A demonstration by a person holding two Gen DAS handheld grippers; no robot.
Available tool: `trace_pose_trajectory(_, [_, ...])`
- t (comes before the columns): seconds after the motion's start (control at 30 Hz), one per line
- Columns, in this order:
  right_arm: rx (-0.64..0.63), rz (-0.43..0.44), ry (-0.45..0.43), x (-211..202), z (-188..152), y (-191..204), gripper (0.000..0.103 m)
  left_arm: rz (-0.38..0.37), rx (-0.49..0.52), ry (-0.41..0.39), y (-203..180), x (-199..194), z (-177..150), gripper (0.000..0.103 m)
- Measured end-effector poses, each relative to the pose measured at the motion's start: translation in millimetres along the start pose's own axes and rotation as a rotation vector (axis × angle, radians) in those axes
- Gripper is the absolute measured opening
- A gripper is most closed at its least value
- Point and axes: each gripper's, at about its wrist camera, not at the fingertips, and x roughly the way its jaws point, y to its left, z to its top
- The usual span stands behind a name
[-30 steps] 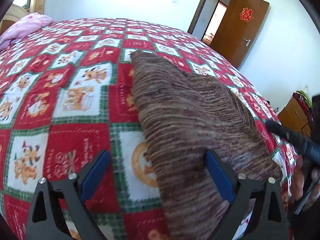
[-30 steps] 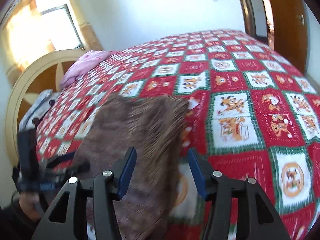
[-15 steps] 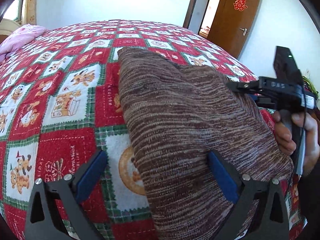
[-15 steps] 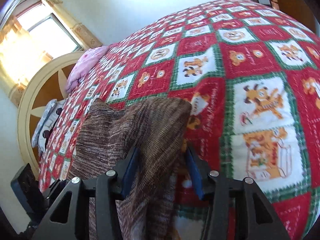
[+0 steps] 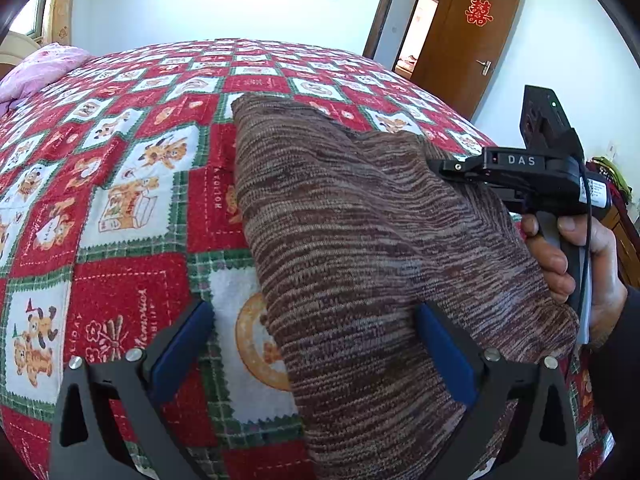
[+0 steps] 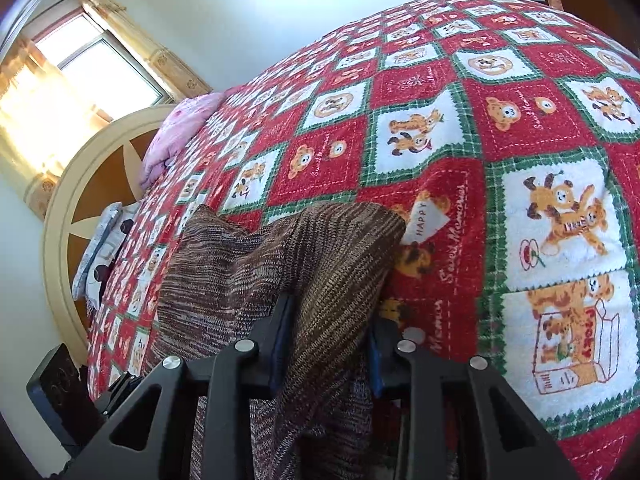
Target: Fold small clothes
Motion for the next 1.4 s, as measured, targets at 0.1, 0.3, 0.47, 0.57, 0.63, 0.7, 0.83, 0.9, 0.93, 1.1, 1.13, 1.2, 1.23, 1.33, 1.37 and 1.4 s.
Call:
trace_pose_trajectory(0.1, [0.000,-0.004,-0.005,-0.9,-0.6,1.5,0.025,-0.007,-0.001,-0.001,0.3,0.1,0.6,0.102])
trace_pose_trajectory(0.3, [-0.058,-0.065,-0.035,-14.6,-4.8,22.8,0.020,-0.097,0.031,0.017,-2.9,-5.0,2.5,0.057])
trace_pose_trajectory(0.47, [-0.066,-0.064,-0.075,-36.8,-5.3,36.8,0.019,-0.119,-0.003,0.030,1.2,-15.2,5.0,0.034])
trace_pose_trajectory(0.57, [-0.049,-0.040,-0.081,-47.2,-5.4,43.9,0.018,-0.134,-0.021,0.020,3.4,-31.0,7.3,0.031])
trace_pose_trajectory(0.63, [-0.045,-0.016,-0.086,-52.7,-6.9,51.0,0.018,-0.135,-0.013,0.001,1.5,-46.4,7.3,0.031])
trace_pose_trajectory(0.7, [-0.043,0.017,-0.095,-58.7,-10.4,61.7,0.018,-0.129,-0.013,-0.014,1.9,-59.2,6.3,0.031])
trace_pose_trajectory(0.83, [-0.069,0.057,-0.100,-63.3,-19.9,88.1,0.018,-0.110,-0.017,-0.037,10.0,-86.7,-1.1,0.031])
trace_pose_trajectory(0.9, [-0.087,0.074,-0.097,-62.2,-25.9,102.8,0.018,-0.095,-0.016,-0.049,14.5,-100.4,-6.4,0.031])
trace_pose_trajectory(0.93, [-0.096,0.081,-0.097,-61.7,-28.7,108.7,0.018,-0.084,-0.017,-0.055,17.8,-106.8,-8.8,0.031])
trace_pose_trajectory(1.1, [-0.131,0.135,-0.093,-54.0,-45.0,141.6,0.018,-0.036,-0.022,-0.080,30.6,-135.3,-24.6,0.031])
trace_pose_trajectory(1.13, [-0.134,0.145,-0.089,-51.7,-47.6,147.4,0.018,-0.027,-0.024,-0.083,32.8,-139.6,-27.1,0.031])
trace_pose_trajectory(1.2, [-0.145,0.166,-0.080,-45.6,-53.3,162.4,0.018,-0.007,-0.025,-0.086,38.0,-148.3,-33.2,0.031])
trace_pose_trajectory(1.23, [-0.152,0.175,-0.075,-42.5,-55.8,170.2,0.018,0.008,-0.026,-0.090,42.0,-154.5,-36.9,0.031])
trace_pose_trajectory(1.33, [-0.170,0.203,-0.062,-34.7,-61.6,189.6,0.018,0.035,-0.032,-0.101,51.5,-169.2,-45.0,0.031])
trace_pose_trajectory(1.37, [-0.176,0.210,-0.058,-32.4,-63.0,195.1,0.018,0.040,-0.036,-0.105,54.9,-173.2,-47.1,0.031])
trace_pose_trajectory(1.4, [-0.186,0.219,-0.052,-29.0,-65.2,203.1,0.018,0.047,-0.040,-0.110,58.3,-177.7,-48.9,0.031])
